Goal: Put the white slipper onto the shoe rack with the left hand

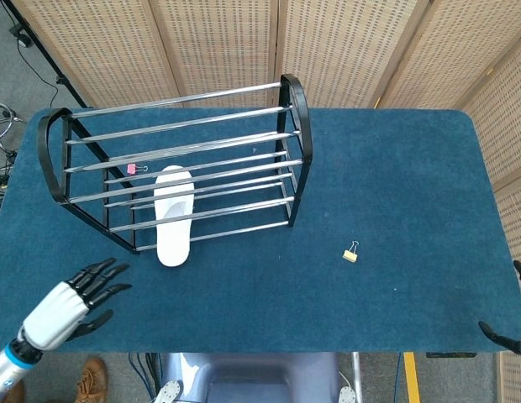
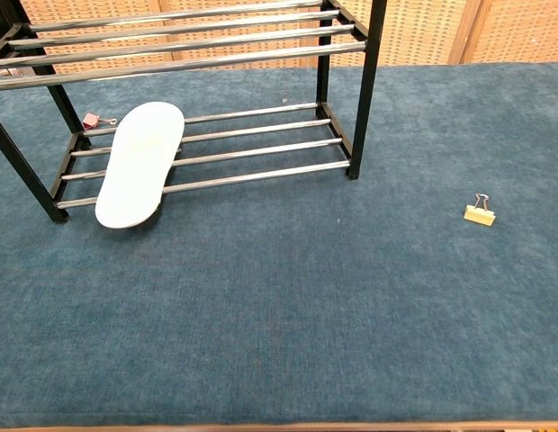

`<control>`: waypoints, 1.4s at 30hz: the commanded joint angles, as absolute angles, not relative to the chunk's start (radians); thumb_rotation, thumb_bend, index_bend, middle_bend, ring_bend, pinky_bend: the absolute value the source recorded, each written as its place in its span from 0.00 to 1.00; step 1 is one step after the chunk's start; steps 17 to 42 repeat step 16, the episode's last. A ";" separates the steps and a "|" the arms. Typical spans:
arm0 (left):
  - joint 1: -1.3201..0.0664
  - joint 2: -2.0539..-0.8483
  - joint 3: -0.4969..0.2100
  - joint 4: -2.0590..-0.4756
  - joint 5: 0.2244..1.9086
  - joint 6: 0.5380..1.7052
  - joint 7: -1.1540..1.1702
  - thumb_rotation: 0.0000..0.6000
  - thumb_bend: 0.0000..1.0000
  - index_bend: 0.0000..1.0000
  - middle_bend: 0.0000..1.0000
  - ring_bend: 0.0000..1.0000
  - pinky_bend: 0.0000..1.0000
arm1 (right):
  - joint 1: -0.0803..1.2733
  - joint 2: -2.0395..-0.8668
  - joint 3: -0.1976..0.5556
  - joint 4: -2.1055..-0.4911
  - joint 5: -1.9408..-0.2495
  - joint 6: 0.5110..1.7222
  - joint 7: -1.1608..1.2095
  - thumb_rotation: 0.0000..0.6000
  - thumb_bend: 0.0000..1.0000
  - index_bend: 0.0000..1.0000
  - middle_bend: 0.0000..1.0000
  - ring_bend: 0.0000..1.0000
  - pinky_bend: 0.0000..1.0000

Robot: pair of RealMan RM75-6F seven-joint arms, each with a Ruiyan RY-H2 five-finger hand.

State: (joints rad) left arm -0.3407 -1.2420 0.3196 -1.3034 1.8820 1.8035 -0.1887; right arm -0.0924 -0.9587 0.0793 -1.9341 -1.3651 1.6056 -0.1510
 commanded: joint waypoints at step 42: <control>-0.119 -1.026 0.240 -1.860 1.495 1.674 0.083 1.00 0.28 0.00 0.00 0.00 0.00 | -0.120 -0.922 0.073 -1.936 -1.407 1.644 -0.075 1.00 0.00 0.00 0.00 0.00 0.00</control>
